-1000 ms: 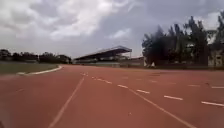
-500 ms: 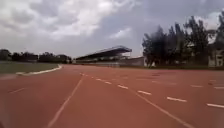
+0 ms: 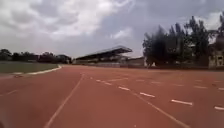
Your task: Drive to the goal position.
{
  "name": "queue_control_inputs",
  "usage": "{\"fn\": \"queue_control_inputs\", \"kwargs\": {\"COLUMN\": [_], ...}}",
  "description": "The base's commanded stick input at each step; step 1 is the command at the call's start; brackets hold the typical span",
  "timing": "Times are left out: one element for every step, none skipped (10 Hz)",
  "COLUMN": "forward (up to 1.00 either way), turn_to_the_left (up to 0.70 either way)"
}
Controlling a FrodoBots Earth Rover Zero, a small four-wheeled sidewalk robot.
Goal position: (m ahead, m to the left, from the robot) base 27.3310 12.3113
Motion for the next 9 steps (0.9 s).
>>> {"fn": "queue_control_inputs", "kwargs": {"forward": [0.3,0.3,0.3,0.3,0.3,0.3,0.3,0.3,0.3], "turn_to_the_left": [0.0,0.0,0.0,0.0,0.0,0.0,0.0,0.0,0.0]}}
